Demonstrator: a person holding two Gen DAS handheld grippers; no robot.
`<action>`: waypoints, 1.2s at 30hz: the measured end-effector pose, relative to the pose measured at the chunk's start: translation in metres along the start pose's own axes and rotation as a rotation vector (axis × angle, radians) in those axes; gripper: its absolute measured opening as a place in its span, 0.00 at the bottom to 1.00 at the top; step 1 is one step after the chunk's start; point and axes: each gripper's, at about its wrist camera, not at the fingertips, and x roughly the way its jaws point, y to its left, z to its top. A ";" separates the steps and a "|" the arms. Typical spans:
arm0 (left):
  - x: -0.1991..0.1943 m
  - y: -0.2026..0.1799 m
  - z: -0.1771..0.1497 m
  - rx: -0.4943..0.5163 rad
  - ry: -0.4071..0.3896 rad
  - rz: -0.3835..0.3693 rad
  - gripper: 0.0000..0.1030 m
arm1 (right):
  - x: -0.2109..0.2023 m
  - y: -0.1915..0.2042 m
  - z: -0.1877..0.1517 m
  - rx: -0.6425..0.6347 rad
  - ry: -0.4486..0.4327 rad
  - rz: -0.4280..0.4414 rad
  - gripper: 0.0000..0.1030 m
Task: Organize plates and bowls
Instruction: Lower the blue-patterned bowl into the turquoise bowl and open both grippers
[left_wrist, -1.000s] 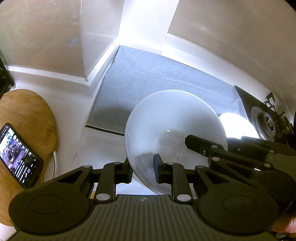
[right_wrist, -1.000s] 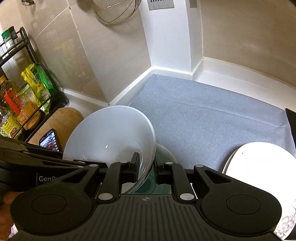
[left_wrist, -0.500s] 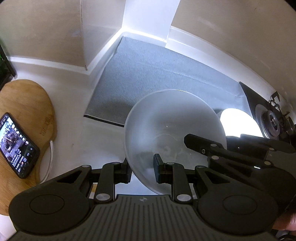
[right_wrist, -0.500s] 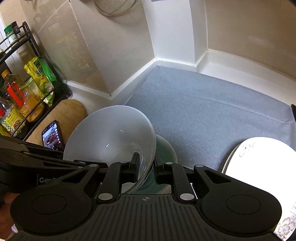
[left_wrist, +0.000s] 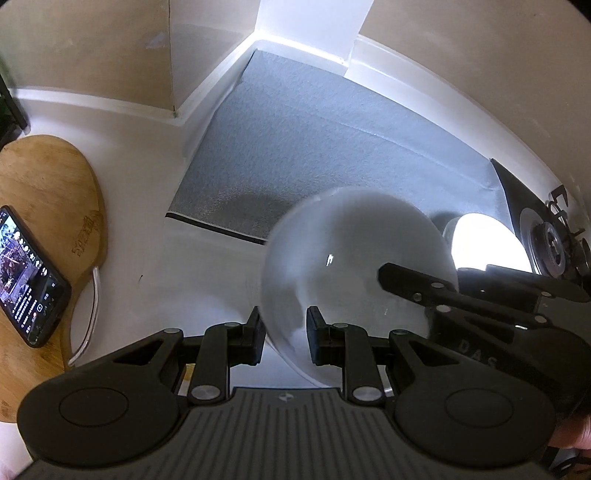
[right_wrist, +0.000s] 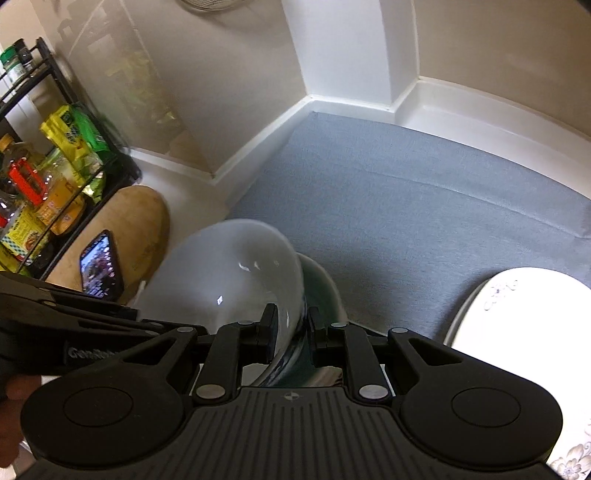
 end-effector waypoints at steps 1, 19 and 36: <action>0.000 0.000 0.001 0.000 -0.004 -0.002 0.24 | 0.001 -0.003 0.000 0.001 0.000 -0.008 0.23; 0.019 0.003 0.008 -0.018 0.022 0.041 0.32 | -0.003 -0.012 0.007 0.049 0.025 0.030 0.28; 0.020 0.001 0.009 -0.041 0.000 0.087 0.85 | -0.006 -0.025 -0.001 0.051 -0.029 -0.038 0.43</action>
